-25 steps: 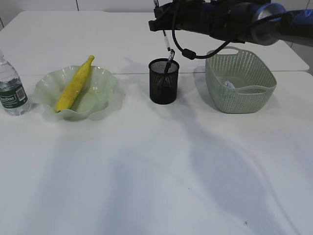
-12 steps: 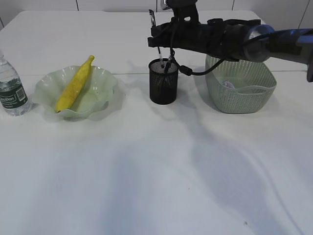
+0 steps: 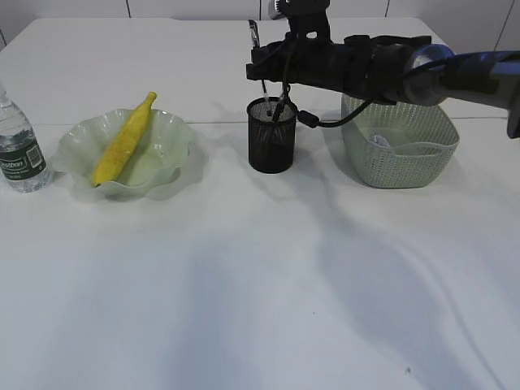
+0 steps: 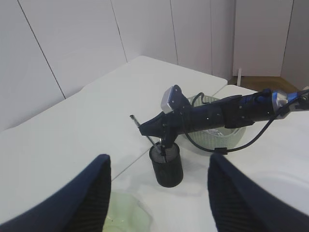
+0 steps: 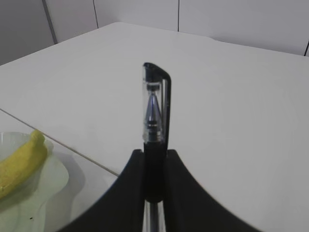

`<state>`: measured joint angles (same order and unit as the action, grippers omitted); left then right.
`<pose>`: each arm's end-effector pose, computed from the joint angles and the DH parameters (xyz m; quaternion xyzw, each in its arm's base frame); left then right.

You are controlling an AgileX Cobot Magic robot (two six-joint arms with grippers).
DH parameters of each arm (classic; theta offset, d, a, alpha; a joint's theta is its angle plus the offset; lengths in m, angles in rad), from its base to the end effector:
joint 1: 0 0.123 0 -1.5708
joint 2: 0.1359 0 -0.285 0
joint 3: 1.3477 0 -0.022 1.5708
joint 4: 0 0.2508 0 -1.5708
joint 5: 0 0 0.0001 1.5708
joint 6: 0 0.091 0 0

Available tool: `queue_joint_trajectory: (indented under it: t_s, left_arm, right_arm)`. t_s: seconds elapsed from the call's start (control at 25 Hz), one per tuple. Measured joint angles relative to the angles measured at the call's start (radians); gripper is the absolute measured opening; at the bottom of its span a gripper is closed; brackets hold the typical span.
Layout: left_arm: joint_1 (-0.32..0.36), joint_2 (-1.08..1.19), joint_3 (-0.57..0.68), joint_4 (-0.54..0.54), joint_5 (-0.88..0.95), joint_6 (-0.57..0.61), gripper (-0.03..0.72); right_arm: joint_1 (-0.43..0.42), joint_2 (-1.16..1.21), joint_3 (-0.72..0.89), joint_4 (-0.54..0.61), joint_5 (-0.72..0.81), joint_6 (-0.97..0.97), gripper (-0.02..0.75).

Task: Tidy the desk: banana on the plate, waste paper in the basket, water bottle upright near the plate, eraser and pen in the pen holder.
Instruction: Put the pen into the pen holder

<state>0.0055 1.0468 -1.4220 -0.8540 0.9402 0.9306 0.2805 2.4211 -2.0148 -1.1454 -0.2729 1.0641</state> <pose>0.1766 -0.0545 0.4990 0.3159 0.7114 -0.1549 0.6083 0.5407 0.1789 0.2046 -0.2099 0.7444 0.1621 0.6127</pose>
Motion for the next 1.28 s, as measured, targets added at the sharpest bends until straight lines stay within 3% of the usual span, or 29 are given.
queue_joint_trajectory:
  t_s: [1.28]
  left_arm:
    - [0.000,0.000,0.000,0.000,0.000,0.000,0.443]
  right_arm:
    - [0.000,0.055,0.000,-0.022,0.000,0.036,0.067]
